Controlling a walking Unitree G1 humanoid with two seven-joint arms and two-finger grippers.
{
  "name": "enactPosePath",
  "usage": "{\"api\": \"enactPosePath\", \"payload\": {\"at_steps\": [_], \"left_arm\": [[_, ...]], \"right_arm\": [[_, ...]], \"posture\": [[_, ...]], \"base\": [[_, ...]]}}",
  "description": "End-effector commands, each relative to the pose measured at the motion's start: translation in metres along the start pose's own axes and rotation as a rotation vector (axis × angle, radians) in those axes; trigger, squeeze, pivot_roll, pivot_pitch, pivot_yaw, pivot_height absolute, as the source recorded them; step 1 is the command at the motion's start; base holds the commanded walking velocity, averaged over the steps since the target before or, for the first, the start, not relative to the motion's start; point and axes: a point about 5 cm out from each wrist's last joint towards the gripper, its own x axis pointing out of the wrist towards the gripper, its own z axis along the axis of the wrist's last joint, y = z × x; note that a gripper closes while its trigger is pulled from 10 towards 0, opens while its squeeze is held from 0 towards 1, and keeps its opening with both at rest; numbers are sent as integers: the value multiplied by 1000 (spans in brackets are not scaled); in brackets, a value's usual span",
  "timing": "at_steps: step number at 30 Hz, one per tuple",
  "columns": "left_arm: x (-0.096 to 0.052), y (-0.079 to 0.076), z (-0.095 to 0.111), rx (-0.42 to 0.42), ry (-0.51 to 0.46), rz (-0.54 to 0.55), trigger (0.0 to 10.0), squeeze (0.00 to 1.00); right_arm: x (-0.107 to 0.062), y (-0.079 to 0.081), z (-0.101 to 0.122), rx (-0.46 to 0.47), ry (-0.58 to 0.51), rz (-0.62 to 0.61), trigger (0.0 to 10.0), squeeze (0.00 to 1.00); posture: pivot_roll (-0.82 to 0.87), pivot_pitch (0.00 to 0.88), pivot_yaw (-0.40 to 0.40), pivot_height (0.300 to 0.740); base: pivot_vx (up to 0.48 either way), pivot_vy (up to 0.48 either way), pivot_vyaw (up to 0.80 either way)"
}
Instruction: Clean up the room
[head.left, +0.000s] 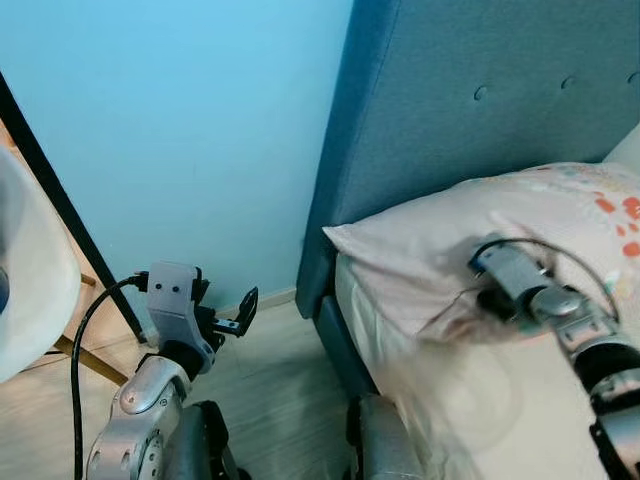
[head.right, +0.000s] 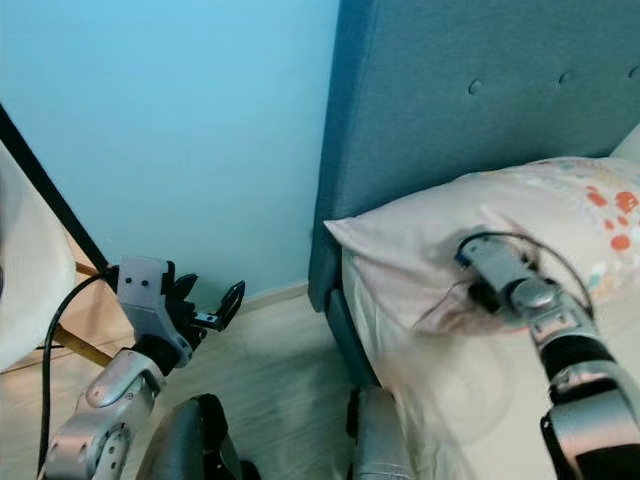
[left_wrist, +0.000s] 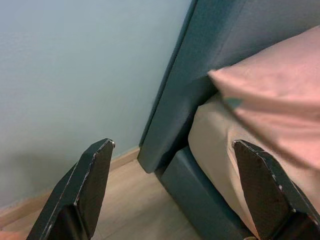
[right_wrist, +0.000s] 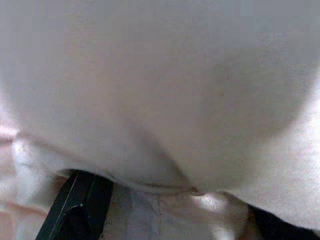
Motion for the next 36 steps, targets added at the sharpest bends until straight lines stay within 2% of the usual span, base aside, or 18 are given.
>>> {"api": "enactPosePath", "payload": {"at_steps": [1, 6, 7, 8, 10, 11, 12, 13, 14, 15, 18, 22, 23, 24, 26, 28, 31, 36], "left_arm": [[-2, -3, -3, -3, 17, -8, 10000, 0], [0, -3, -3, -6, 18, -9, 10000, 0], [2, -4, -3, -6, 16, -13, 10000, 0], [2, -4, -3, -6, 16, -13, 10000, 0], [7, -5, -3, 3, 16, -24, 10000, 0], [7, -5, -3, 3, 16, -24, 10000, 0], [9, -4, -3, 14, 16, -27, 10000, 0], [9, -4, -3, 14, 16, -27, 10000, 0], [10, -1, -3, 23, 17, -24, 10000, 0], [10, -1, -3, 23, 17, -24, 10000, 0], [16, 6, 0, 40, 4, -12, 10000, 0], [18, 7, 2, 41, -3, -12, 10000, 0], [22, 7, 3, 43, -10, -13, 10000, 0], [22, 7, 3, 43, -10, -13, 10000, 0], [30, 7, 7, 43, -36, -16, 10000, 0], [30, 7, 7, 43, -36, -16, 10000, 0], [39, 9, 12, 38, -47, -18, 10000, 0], [41, 16, 12, 57, -23, -10, 10000, 0]], "right_arm": [[-5, -18, -10, 70, 19, -85, 10000, 0], [-4, -14, -12, 84, 23, -62, 10000, 0], [0, 11, -15, 160, 12, 82, 10000, 0], [0, 11, -15, 160, 12, 82, 10000, 0], [0, 61, -18, 333, -29, 406, 10000, 0], [0, 61, -18, 333, -29, 406, 10000, 0], [-2, 76, -19, 407, -48, 509, 10000, 0], [-2, 76, -19, 407, -48, 509, 10000, 0], [-3, 82, -18, 469, -66, 570, 10000, 0], [-3, 82, -18, 469, -66, 570, 10000, 0], [-10, 88, -12, 594, -129, 722, 10000, 0], [-13, 89, -8, 603, -163, 774, 10000, 0], [-19, 89, 0, 642, -229, 842, 10000, 0], [-19, 89, 0, 642, -229, 842, 10000, 0], [-30, 75, 22, 769, -435, 887, 10000, 0], [-30, 75, 22, 769, -435, 887, 10000, 0], [-38, 53, 34, 942, -611, 867, 10000, 0], [-42, 47, 34, 991, -669, 850, 10000, 0]], "posture": [[-7, 270, -126, 567], [-11, 266, -126, 567], [-14, 244, -117, 567], [-14, 244, -117, 567], [-7, 218, -108, 567], [-7, 218, -108, 567], [-7, 206, -103, 567], [-7, 206, -103, 567], [-9, 189, -96, 567], [-9, 189, -96, 567], [-14, 156, -90, 567], [-15, 146, -89, 567], [-16, 126, -89, 567], [-16, 126, -89, 567], [-21, 90, -82, 567], [-21, 90, -82, 567], [-21, 56, -74, 567], [-17, 49, -72, 580]], "base": [[0, 0, 0], [0, 0, 0], [0, 0, 0], [0, 0, 0], [0, 0, 0], [0, 0, 0], [0, 0, 0], [0, 0, 0], [0, 0, 0], [0, 0, 0], [0, 0, 0], [0, 0, 0], [0, 0, 0], [0, 0, 0], [0, 0, 0], [0, 0, 0], [0, 0, 0], [0, 0, 0]]}}
